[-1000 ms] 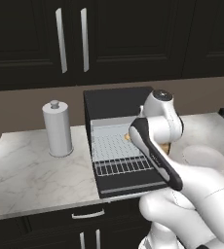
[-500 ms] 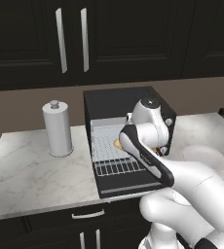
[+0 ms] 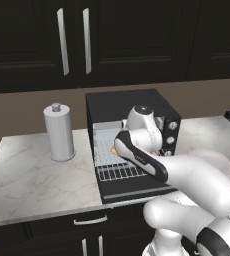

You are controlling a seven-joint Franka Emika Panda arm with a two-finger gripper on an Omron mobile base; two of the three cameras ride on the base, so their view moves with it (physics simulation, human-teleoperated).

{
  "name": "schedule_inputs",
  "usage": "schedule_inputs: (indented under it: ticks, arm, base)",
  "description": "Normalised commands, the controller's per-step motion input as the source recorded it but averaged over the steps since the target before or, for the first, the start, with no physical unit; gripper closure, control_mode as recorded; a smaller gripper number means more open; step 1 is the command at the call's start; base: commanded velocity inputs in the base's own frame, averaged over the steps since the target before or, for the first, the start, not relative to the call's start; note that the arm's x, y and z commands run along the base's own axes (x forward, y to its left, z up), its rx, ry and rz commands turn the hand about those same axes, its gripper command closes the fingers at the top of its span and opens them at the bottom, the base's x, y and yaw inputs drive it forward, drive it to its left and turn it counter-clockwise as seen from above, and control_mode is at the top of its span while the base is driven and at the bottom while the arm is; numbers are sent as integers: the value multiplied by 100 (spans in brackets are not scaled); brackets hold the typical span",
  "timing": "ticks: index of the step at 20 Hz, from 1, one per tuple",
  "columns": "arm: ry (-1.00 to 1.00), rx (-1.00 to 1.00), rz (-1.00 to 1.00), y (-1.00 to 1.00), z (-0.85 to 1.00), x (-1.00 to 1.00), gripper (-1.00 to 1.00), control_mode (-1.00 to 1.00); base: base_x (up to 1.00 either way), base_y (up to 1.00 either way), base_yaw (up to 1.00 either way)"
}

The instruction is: Pull the toaster oven rack outwards. Pick up the baguette from the plate and place it on the toaster oven rack. Close the toaster oven door fully and set the temperature to the lowest setting.

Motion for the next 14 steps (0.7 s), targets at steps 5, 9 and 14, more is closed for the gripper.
schedule_inputs:
  ticks: [5, 9, 14]
  arm:
    - [0, -5, 0, 12, -16, 16, 100, -100]
    - [0, -6, 0, 13, -15, 6, -100, -100]
    - [0, -3, 0, 5, -3, 2, -100, -100]
  base:
    - [0, 0, 0]
    - [0, 0, 0]
    - [0, 0, 0]
